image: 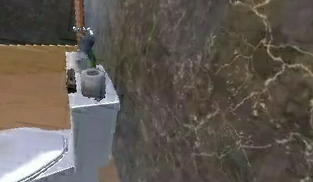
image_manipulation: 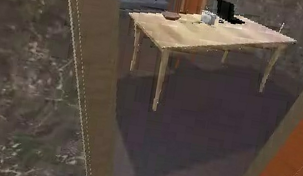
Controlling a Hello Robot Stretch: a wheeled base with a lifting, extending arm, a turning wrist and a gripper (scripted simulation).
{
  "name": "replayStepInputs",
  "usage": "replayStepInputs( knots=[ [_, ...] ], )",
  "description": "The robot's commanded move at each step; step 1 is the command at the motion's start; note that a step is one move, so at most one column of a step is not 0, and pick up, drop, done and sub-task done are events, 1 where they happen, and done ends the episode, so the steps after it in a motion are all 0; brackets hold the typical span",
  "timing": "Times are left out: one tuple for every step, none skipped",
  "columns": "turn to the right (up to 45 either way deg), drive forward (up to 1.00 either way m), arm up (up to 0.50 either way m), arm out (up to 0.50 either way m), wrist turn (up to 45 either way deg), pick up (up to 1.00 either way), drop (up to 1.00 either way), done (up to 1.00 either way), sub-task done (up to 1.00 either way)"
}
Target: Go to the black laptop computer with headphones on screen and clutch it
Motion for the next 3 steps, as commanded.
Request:
replayStepInputs(
  knots=[
    [-45.0, 0.00, 0.00, 0.00, 0.0, 0.00, 0.00, 0.00, 0.00],
    [-45.0, 0.00, 0.00, 0.00, 0.0, 0.00, 0.00, 0.00, 0.00],
    [-12.0, 0.00, 0.00, 0.00, 0.0, 0.00, 0.00, 0.00, 0.00]
  ],
)
